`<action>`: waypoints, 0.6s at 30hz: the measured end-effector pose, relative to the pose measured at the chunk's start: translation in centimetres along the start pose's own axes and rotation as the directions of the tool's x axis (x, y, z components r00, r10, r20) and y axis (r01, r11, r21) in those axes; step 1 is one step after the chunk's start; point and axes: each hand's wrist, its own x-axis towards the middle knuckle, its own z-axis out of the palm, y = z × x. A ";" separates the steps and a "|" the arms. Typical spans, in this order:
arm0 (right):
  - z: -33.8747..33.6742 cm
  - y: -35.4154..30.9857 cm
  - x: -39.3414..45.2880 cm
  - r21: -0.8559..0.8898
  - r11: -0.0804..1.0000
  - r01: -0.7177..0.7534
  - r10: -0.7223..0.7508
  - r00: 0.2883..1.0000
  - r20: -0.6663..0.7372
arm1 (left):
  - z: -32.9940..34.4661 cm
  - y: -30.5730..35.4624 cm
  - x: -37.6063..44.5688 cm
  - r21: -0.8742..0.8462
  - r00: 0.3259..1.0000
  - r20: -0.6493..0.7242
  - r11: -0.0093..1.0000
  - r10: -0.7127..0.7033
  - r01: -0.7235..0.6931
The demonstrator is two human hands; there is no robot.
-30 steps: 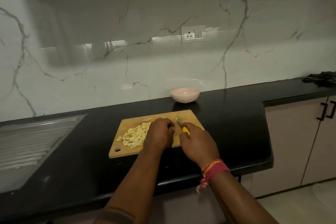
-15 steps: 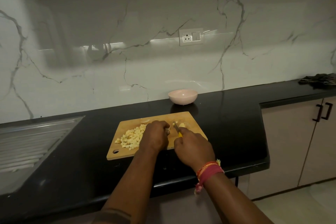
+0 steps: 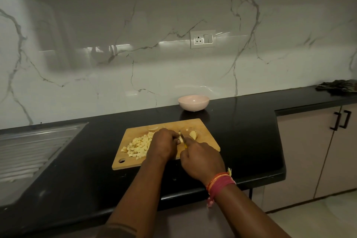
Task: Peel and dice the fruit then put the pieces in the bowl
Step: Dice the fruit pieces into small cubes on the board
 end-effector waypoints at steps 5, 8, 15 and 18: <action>-0.1 -0.5 0.1 -0.044 0.998 0.044 -0.043 0.999 0.028 | 0.0 0.1 -0.1 -0.017 1.000 -0.007 1.000 -0.016 0.016; 0.1 -0.9 0.0 -0.105 0.993 0.048 -0.044 0.998 0.041 | 0.0 0.4 0.0 -0.010 0.999 -0.002 0.999 -0.032 0.032; 0.0 -0.8 -0.9 -0.085 0.995 0.052 -0.050 0.998 0.025 | -0.1 0.6 -0.5 -0.003 0.997 0.016 0.998 -0.070 0.070; 0.0 -0.7 -2.1 -0.106 0.993 0.053 -0.053 0.999 0.000 | -0.1 1.0 -0.4 0.011 0.996 0.020 0.996 -0.086 0.086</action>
